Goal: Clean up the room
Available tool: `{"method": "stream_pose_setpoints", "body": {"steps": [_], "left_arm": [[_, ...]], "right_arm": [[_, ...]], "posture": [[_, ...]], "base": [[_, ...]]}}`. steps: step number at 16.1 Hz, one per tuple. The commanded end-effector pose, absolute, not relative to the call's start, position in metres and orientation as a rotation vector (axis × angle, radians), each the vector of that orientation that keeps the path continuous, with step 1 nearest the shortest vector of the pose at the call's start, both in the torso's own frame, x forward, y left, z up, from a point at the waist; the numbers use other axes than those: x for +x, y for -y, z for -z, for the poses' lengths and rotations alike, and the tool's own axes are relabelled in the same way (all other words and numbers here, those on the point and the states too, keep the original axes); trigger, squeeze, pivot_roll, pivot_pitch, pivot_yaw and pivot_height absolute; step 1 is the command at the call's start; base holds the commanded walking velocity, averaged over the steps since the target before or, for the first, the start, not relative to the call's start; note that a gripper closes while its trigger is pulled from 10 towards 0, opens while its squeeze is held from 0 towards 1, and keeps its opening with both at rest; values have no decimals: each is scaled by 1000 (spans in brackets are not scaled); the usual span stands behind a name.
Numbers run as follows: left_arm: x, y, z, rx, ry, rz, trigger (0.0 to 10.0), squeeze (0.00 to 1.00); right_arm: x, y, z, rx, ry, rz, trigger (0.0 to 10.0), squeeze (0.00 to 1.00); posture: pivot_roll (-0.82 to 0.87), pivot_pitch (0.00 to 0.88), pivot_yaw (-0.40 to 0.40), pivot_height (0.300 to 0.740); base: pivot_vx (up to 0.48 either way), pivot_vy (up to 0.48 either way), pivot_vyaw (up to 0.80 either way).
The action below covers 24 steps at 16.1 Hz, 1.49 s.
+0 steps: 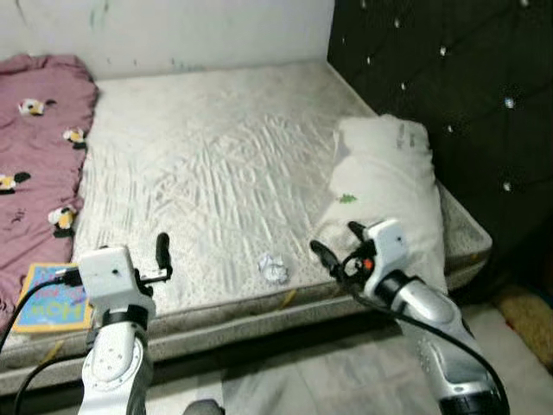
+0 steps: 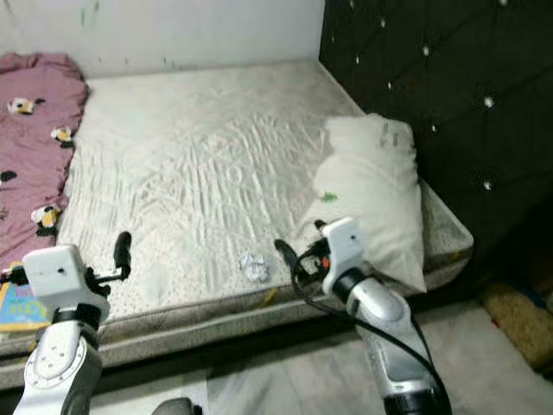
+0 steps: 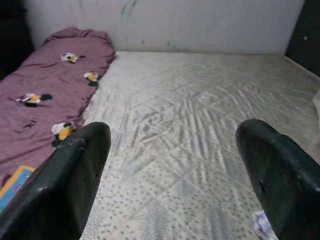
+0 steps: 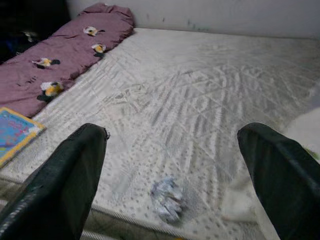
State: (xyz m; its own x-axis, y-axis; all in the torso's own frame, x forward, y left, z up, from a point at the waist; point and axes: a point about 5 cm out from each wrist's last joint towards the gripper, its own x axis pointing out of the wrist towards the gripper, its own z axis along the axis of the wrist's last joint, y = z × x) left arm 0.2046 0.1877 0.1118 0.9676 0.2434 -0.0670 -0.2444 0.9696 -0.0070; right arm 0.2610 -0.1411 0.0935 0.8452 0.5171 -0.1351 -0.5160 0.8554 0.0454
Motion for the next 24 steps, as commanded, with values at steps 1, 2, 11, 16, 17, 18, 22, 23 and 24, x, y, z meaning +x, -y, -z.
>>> {"method": "stream_pose_setpoints", "body": {"steps": [1, 2, 11, 16, 17, 18, 22, 23, 24], "left_arm": [[206, -189, -115, -14, -50, -249, 10000, 0], [206, -189, -115, -14, -49, -248, 10000, 0], [209, -189, -116, -17, -41, -283, 10000, 0], [211, -189, -116, -9, -40, -282, 10000, 0], [211, -189, -116, -5, -43, -279, 10000, 0], [212, -189, -116, -5, -44, -279, 10000, 0], [213, -190, -115, -18, -51, -281, 10000, 0], [213, -190, -115, -20, -51, -280, 10000, 0], [213, -190, -114, -29, -59, -285, 10000, 0]], "right_arm": [[264, 139, -97, 5, -128, -554, 10000, 0], [264, 139, -97, 5, -128, -553, 10000, 0], [266, 138, -97, -5, -127, -561, 10000, 0], [267, 138, -98, -14, -117, -562, 10000, 0], [268, 138, -99, -14, -110, -556, 10000, 0], [269, 137, -99, -11, -107, -553, 10000, 0], [270, 139, -99, 6, -109, -540, 10000, 0], [270, 139, -99, 8, -110, -539, 10000, 0], [271, 141, -99, 8, -105, -512, 10000, 0]], "posture": [[2, 35, -50, 740], [2, 35, -51, 740], [6, 21, -61, 740], [7, 12, -59, 740], [7, 10, -58, 740], [6, 10, -57, 740], [3, 16, -56, 740], [2, 24, -56, 740], [2, 25, -56, 740]], "base": [[307, 0, 0], [311, 0, 0], [195, 0, 0], [0, 0, 320], [0, 0, 800], [0, 0, 794], [0, 0, 598], [0, 0, 0], [0, 480, 0]]}}
